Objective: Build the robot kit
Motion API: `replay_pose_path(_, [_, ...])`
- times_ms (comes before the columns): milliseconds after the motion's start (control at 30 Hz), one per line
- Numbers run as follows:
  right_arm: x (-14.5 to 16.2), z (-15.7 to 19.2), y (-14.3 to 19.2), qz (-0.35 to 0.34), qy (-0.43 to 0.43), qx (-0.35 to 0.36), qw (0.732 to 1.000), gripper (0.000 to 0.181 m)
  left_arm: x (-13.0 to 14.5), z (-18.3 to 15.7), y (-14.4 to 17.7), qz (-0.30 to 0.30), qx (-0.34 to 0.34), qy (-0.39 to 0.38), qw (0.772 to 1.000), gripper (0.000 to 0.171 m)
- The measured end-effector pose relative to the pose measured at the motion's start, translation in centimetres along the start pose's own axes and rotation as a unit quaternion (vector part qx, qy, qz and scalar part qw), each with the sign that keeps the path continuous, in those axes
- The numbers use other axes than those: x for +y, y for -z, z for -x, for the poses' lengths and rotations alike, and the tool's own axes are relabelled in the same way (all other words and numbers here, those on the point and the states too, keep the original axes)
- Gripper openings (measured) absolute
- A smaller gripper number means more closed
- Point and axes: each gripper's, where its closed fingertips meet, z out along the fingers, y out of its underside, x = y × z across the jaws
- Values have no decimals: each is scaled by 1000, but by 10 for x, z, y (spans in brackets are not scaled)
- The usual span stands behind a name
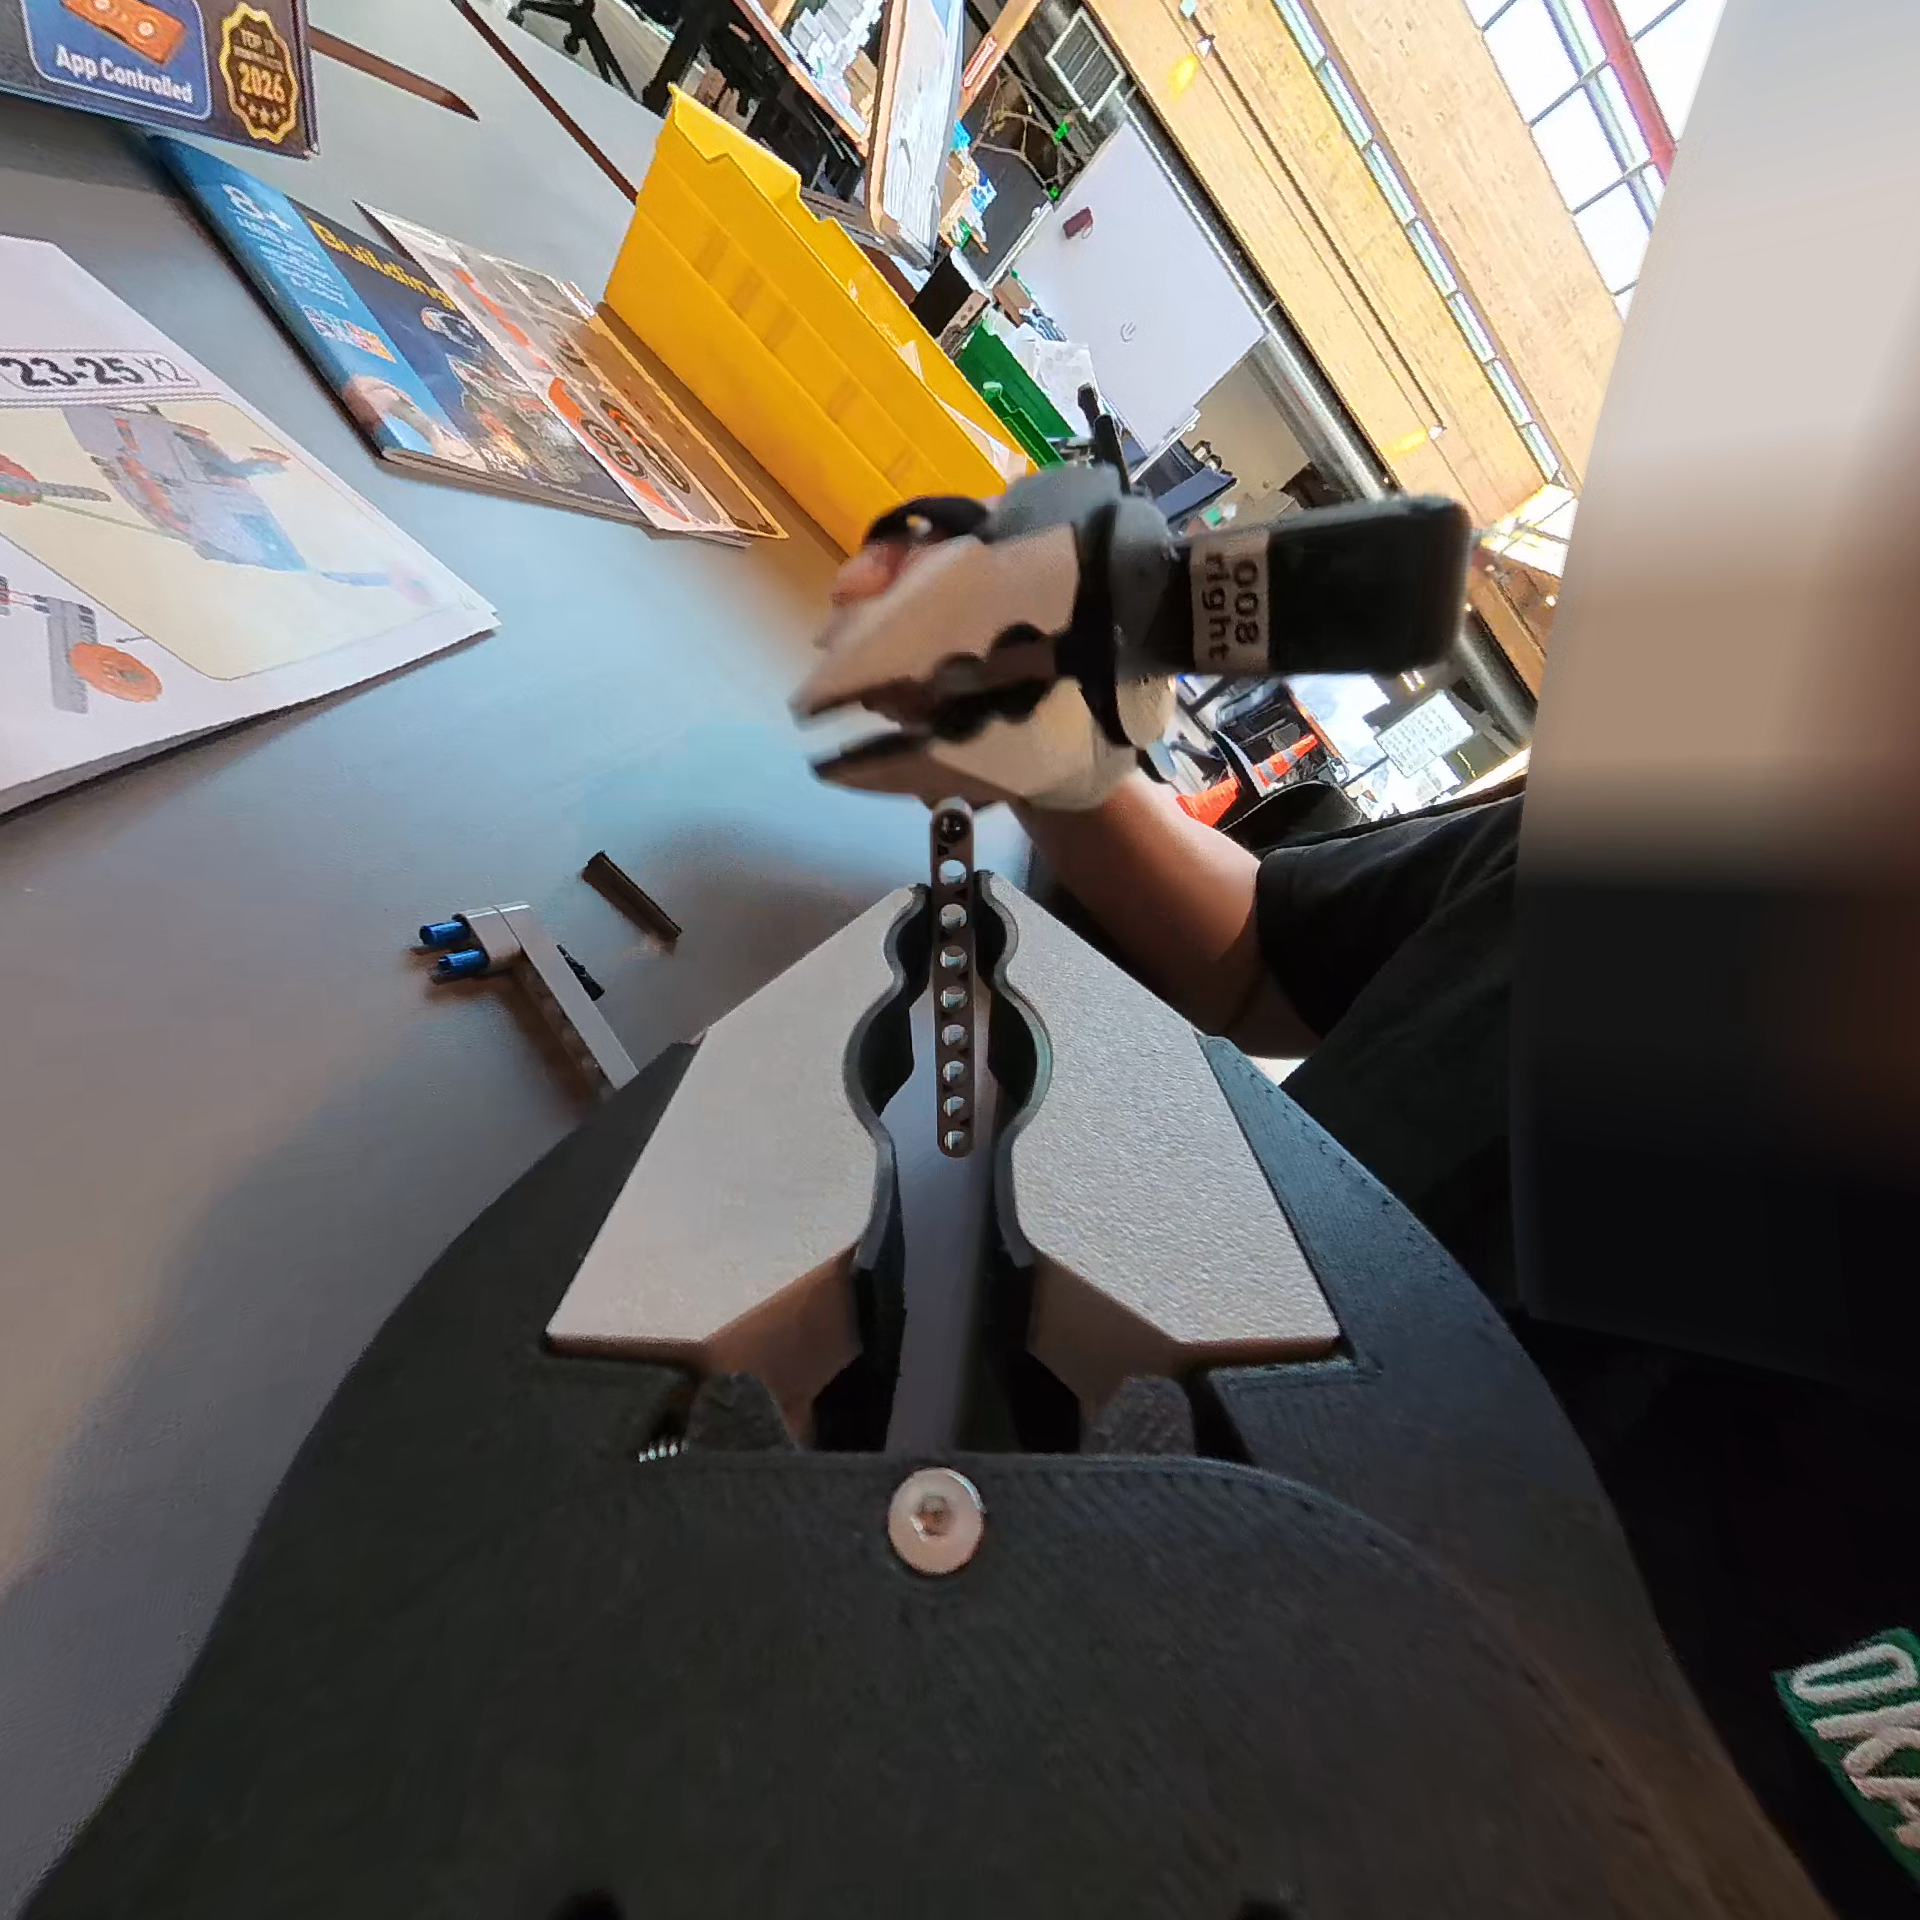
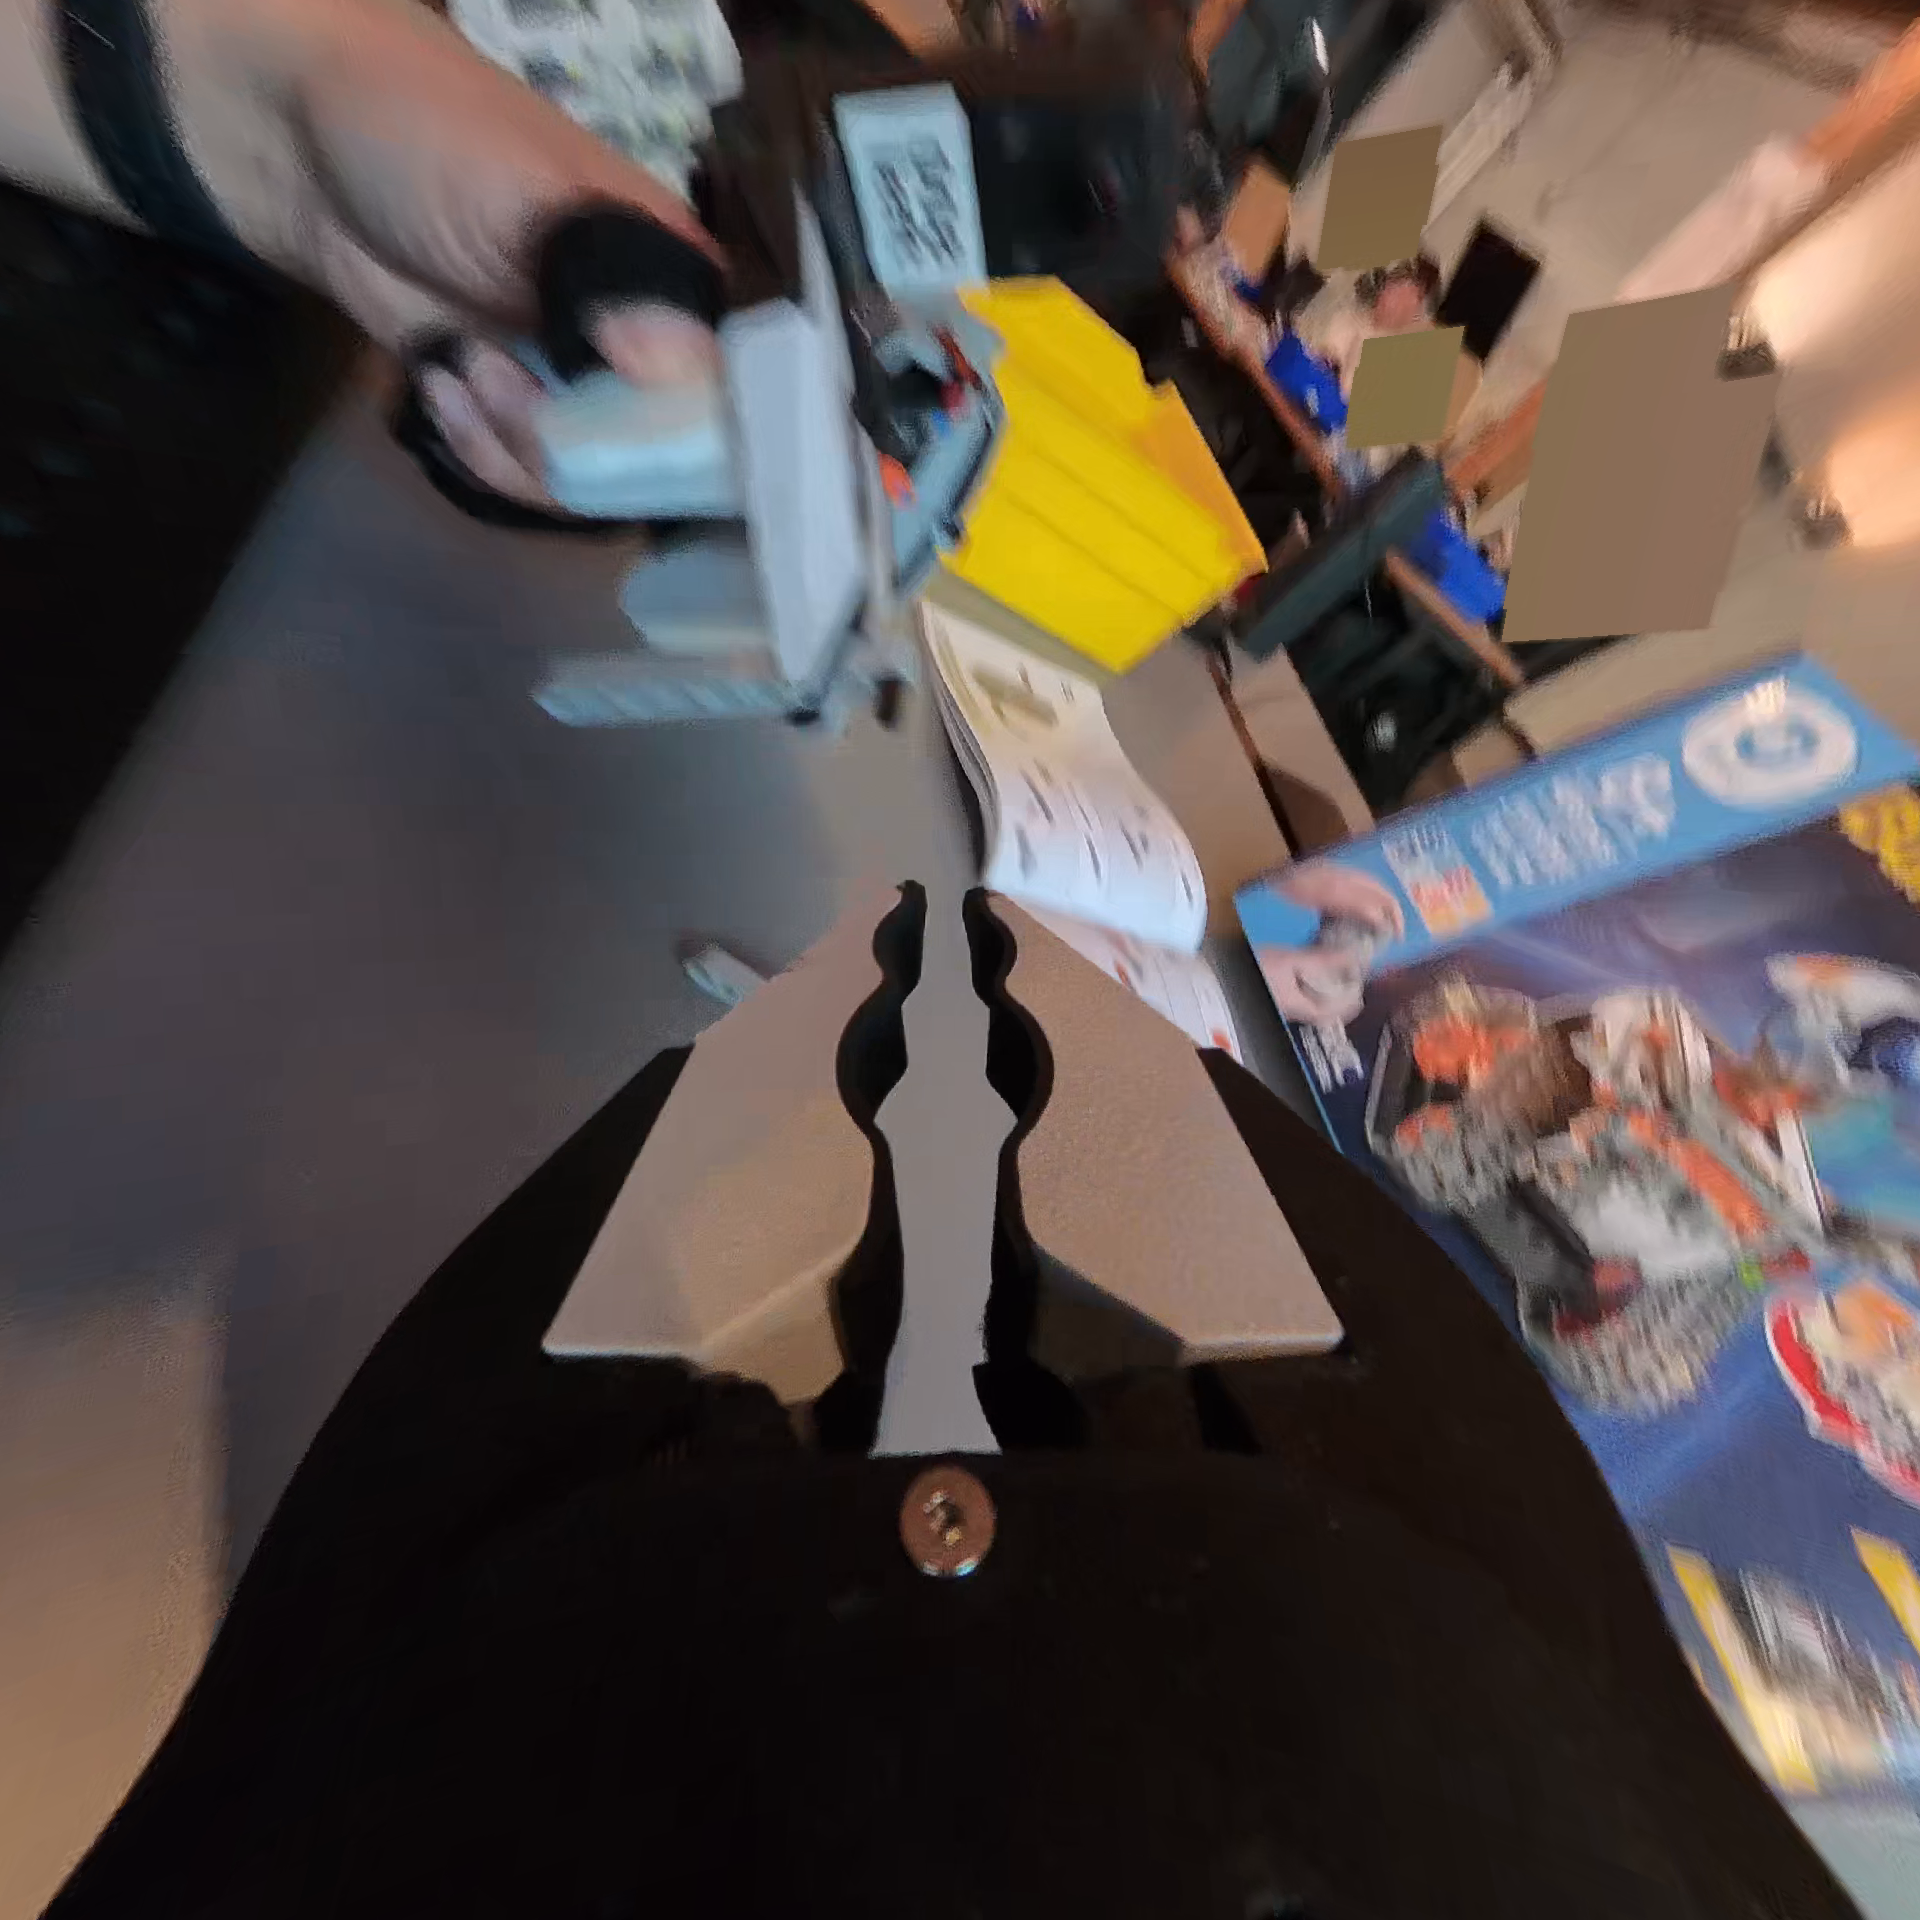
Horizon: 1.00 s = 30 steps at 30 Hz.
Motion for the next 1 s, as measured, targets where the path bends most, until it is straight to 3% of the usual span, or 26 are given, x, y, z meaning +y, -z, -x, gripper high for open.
replay_pose_path(167, [41,-20,7,71,-127,-1,989,15,10,15,-1,29,-51,4,998,5])
replay_pose_path(367, [47,9,-19,99,-263,-68,957,44,19,27,-2,50,-86,12,995,5])
replay_pose_path(567, [53,33,-36,159,-331,-75,927,70,18,29,-1,47,-92,11,995,5])
replay_pose_path(767, [61,35,-40,194,-324,-38,925,73,17,32,1,44,-102,15,994,5])
replay_pose_path(1000, [67,43,-44,211,-327,-44,920,75,16,35,4,40,-113,19,993,5])
